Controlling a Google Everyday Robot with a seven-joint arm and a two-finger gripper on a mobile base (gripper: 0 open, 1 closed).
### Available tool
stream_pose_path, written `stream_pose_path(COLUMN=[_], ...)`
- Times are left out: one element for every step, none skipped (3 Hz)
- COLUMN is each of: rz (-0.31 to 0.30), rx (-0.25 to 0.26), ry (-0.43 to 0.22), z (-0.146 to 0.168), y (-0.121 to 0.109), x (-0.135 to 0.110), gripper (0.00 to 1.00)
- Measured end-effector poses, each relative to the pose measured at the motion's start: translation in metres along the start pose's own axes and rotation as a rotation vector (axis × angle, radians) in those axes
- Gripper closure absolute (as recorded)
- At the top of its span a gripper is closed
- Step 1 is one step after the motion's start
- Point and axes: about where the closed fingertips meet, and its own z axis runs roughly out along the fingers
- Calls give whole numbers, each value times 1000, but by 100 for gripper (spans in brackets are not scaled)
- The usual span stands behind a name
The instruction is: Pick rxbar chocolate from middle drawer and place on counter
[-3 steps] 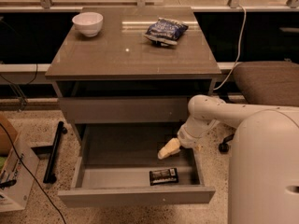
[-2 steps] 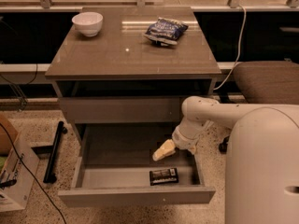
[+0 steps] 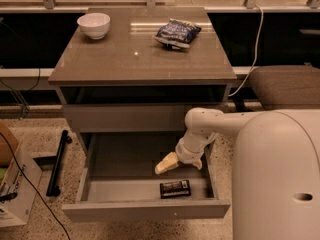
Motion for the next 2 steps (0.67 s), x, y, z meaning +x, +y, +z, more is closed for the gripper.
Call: stream_pose_path(rz=[80,204], rx=[-7,-47], ry=[21,67], z=[22,56], y=[-4,-18], x=[-4,-3], gripper=[0,0])
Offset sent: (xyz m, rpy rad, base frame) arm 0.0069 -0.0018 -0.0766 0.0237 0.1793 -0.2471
